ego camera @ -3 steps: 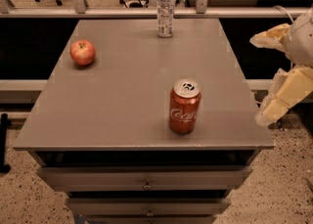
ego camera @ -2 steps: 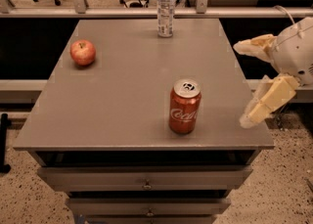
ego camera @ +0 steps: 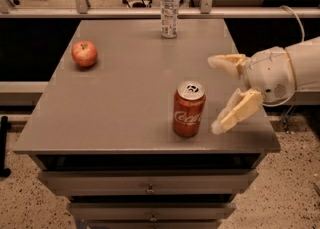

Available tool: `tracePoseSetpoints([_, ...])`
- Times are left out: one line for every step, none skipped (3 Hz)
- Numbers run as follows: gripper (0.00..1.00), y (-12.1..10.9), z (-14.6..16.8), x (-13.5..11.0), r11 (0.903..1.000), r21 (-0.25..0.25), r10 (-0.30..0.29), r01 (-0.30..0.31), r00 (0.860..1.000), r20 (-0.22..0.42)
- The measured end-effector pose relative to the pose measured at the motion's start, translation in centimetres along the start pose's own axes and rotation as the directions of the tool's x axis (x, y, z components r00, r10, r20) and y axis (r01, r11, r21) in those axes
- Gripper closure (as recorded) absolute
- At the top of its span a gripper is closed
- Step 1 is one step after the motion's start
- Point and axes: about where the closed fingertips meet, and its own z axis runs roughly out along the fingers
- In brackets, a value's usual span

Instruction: Move coke can near blue plastic bottle

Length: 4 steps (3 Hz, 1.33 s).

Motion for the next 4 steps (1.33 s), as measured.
tracePoseSetpoints([0.00, 0.4, 1.8, 0.7, 0.9993, -0.024, 0.031, -0.030, 0.997, 0.065])
tracePoseSetpoints([0.15, 0.6, 3.8, 0.7, 0.9981, -0.039, 0.051, -0.047, 0.993, 0.107])
tracePoseSetpoints([0.45, 0.2, 5.2, 0.3, 0.9978, -0.033, 0.061, -0.057, 0.988, 0.139])
tracePoseSetpoints([0.68, -1.1, 4.1, 0.2, 0.9974, 0.008, 0.069, -0.071, 0.987, 0.143])
